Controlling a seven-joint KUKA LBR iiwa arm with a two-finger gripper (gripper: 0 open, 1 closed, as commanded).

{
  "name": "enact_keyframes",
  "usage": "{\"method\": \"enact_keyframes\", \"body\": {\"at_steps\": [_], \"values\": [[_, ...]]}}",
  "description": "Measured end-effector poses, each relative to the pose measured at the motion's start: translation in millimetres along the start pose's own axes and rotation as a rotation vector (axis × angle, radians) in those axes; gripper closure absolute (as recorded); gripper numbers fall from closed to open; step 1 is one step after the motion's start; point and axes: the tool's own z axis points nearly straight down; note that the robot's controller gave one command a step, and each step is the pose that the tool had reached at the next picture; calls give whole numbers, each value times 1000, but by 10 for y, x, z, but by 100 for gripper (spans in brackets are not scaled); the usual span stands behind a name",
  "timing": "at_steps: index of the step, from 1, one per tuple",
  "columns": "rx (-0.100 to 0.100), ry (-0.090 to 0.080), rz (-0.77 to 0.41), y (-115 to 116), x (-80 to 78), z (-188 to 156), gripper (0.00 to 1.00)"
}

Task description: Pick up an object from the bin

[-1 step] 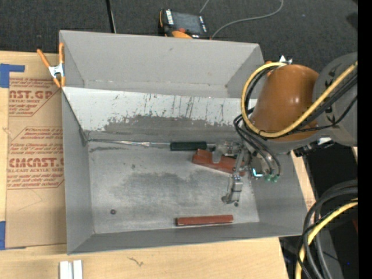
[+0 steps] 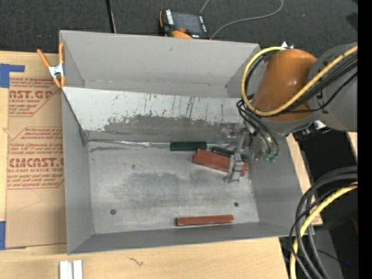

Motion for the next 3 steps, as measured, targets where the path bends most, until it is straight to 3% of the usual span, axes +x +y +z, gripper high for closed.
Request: {"method": "enact_keyframes", "body": {"at_steps": [1,2,3], "values": [[-1,1,111,-54,-127,931,0],[-1,-9,109,-50,-166,852,100],[-1,-1,142,43,-41,519,100]]}}
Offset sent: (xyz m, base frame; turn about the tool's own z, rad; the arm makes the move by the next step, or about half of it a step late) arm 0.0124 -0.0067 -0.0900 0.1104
